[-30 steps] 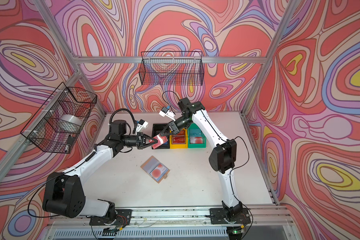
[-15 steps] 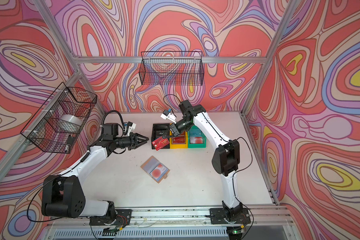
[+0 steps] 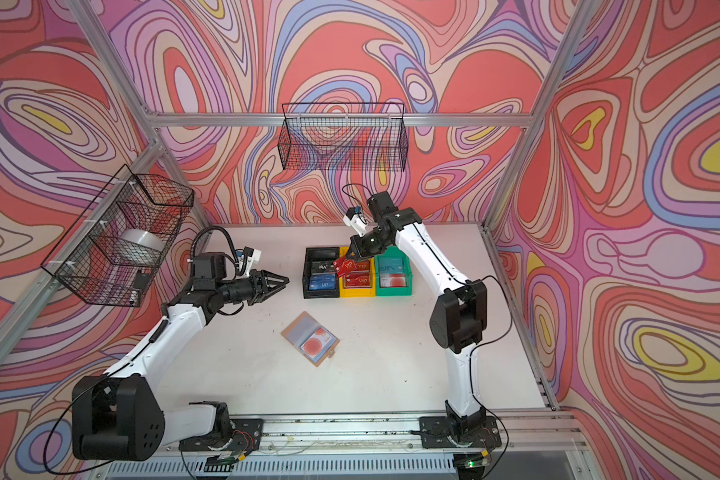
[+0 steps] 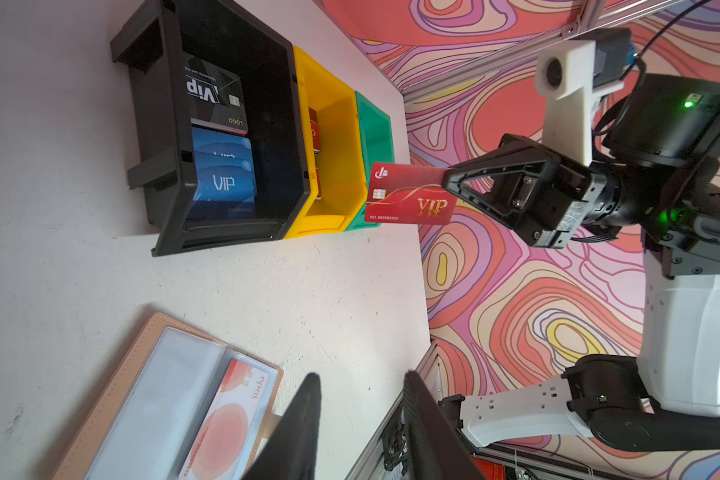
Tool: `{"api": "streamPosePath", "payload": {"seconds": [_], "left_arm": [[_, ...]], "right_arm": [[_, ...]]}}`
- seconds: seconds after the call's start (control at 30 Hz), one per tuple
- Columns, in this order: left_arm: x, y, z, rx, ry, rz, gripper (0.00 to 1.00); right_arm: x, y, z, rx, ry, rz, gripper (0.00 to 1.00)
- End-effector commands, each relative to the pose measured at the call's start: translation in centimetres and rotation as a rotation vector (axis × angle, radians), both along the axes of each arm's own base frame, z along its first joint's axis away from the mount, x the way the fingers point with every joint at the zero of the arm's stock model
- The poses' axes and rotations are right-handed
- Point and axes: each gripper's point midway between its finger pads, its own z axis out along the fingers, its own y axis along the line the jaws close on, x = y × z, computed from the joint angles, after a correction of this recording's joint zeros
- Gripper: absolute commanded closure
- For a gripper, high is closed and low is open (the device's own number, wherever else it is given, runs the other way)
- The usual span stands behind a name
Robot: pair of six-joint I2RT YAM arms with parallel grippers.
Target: Take the credit cards out of the card holder
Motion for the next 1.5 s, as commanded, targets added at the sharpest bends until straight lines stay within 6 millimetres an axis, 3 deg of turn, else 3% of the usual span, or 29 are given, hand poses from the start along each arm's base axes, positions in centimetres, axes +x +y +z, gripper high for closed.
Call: {"api": "streamPosePath", "payload": {"seconds": [0.0, 0.27, 0.47, 1.0, 1.47], "left_arm": [[-0.4, 0.3, -0.6, 0.004, 0.017, 0.014, 0.64], [-0.5, 0.4, -0.3, 0.006, -0.003, 0.025, 0.64], [-0.4, 0.5, -0.8, 0.002, 0.007, 0.033, 0.64], [0.0, 0.5, -1.7, -0.007, 0.029, 0.038, 0.64], [0.1, 0.5, -2.2, -0.014, 0.038, 0.042, 0.64]], "right_arm": [[2.1, -2.2, -4.1, -0.142, 0.000, -0.108, 1.00], [3.0, -3.9, -7.0, -0.249, 0.004, -0.166, 1.00], [3.3, -3.2, -8.5, -0.221, 0.042, -0.167, 1.00], [3.1, -0.1, -9.9, -0.055, 0.139, -0.158, 1.00], [1.9, 0.2, -12.5, -0.085, 0.202, -0.155, 1.00]]}}
